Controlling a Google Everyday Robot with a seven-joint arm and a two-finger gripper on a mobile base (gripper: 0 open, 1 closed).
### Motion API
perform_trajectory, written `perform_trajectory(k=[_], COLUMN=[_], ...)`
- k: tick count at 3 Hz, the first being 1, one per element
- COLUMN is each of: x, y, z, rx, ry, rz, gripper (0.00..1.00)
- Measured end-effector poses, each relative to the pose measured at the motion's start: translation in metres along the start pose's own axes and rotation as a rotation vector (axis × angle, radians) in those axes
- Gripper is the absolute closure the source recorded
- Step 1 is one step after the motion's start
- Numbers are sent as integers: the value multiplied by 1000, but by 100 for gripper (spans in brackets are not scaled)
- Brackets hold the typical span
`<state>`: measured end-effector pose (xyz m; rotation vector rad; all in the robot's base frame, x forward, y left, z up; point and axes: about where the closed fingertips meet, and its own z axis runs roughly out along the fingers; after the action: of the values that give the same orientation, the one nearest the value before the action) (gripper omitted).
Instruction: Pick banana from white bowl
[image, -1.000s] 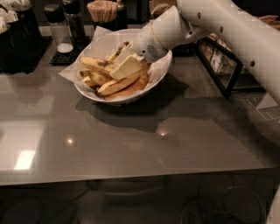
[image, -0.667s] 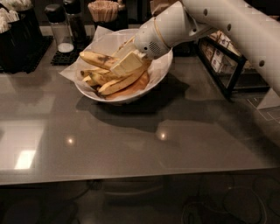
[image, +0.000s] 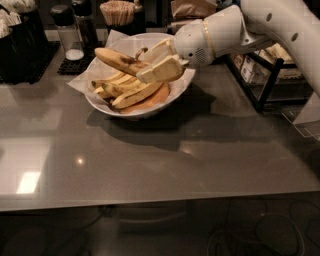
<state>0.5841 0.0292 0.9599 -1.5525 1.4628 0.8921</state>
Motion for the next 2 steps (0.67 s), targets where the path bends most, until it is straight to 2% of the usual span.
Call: perform_trajectory(k=[1, 2], x=[-10, -12], y=[43, 81], z=[-34, -65], rx=[-80, -104], ry=[-111, -127], rz=[-26, 9], gripper=[100, 100])
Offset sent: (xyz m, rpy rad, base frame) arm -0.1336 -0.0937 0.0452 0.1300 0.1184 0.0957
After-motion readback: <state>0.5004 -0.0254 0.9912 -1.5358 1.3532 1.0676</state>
